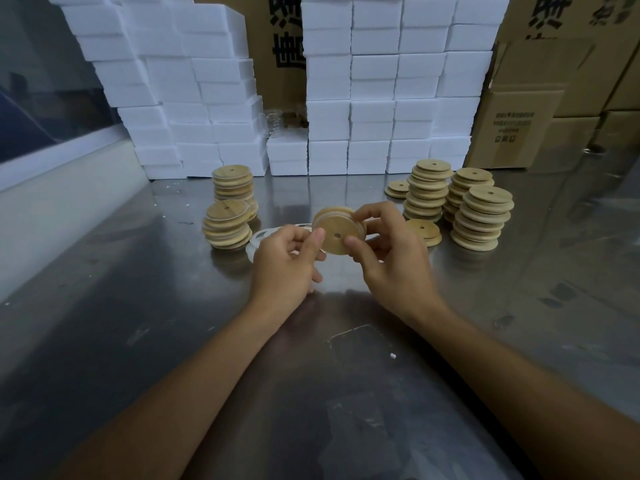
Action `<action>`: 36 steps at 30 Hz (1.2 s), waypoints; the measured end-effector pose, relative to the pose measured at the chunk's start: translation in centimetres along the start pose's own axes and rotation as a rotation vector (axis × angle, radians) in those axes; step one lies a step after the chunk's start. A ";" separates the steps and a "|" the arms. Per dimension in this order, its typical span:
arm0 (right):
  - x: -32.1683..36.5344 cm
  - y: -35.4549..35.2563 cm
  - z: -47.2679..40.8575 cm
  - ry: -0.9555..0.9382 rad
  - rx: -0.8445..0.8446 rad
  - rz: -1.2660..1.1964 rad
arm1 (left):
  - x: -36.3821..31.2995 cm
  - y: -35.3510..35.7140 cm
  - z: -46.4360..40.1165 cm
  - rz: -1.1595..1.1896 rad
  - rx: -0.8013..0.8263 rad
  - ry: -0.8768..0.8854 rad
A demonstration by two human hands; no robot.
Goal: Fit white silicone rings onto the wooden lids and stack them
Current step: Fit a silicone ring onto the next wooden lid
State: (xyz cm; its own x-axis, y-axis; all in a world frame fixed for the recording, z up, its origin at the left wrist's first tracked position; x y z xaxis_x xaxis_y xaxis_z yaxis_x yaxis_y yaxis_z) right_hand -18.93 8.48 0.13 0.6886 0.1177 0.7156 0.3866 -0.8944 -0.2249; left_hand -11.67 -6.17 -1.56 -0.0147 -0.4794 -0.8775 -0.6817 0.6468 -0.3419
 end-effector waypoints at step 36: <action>-0.9 -1.0 0.1 0.269 -0.100 -0.049 | -0.1 -0.4 0.1 -0.137 0.080 0.047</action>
State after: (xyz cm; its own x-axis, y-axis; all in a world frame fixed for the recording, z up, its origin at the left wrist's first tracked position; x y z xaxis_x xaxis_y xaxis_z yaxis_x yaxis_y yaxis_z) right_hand -19.88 9.29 -0.40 0.4782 0.0547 0.8766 0.3434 -0.9302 -0.1293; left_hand -11.36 -6.35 -1.40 0.0390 -0.5920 -0.8050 -0.6196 0.6177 -0.4843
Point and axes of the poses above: each hand's wrist, its own z-axis away from the middle knuckle, its own y-axis out of the palm, x = y × z, the point moved 5 cm from there along -z, towards the middle knuckle, and after that the axes turned 9 degrees about -z, right-handed, at the moved point
